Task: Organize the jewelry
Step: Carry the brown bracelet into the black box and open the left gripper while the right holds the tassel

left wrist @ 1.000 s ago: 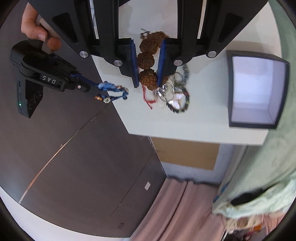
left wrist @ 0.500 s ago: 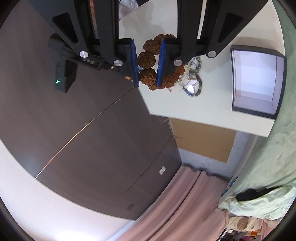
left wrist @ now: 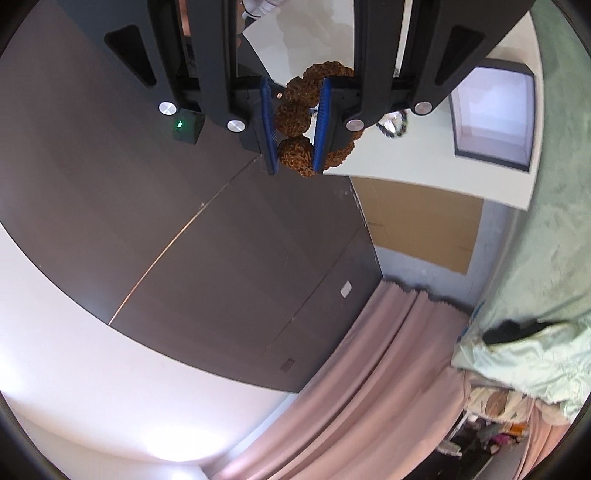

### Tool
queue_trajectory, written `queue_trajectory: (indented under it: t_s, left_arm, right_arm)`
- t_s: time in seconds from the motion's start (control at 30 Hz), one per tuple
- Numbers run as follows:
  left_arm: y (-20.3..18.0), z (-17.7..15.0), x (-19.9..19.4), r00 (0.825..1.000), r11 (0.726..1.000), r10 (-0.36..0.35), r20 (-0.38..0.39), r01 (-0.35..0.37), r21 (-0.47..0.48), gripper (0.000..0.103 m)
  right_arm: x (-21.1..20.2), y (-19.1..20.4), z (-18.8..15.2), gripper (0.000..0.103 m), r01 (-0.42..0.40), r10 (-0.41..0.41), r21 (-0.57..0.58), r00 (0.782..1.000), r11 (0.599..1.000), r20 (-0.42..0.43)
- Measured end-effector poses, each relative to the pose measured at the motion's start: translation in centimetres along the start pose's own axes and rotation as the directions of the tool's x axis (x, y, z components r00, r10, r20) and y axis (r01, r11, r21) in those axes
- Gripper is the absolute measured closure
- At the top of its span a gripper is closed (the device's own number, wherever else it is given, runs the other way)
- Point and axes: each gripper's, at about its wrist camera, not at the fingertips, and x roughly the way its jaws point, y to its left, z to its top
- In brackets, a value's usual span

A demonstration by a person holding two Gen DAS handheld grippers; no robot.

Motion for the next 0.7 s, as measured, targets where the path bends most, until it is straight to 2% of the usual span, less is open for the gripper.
queue_trajectory:
  t_s: [0.3, 0.53, 0.7]
  left_arm:
    - [-0.8, 3.2, -4.3, 0.994, 0.998, 0.054, 0.097, -0.056, 0.016, 0.086]
    - [-1.2, 5.4, -8.1, 0.976, 0.994, 0.103, 0.191, -0.105, -0.001, 0.086]
    - [-0.8, 5.4, -8.8, 0.965, 0.987, 0.152, 0.215, -0.159, 0.016, 0.086]
  right_arm:
    - [1.2, 1.4, -0.5, 0.087, -0.036, 0.036, -0.014, 0.999, 0.999, -0.024]
    - [1.9, 2.3, -0.8, 0.087, -0.045, 0.044, -0.033, 0.998, 0.998, -0.038]
    - [2.1, 2.5, -1.0, 0.087, -0.041, 0.039, -0.043, 0.998, 0.998, -0.041]
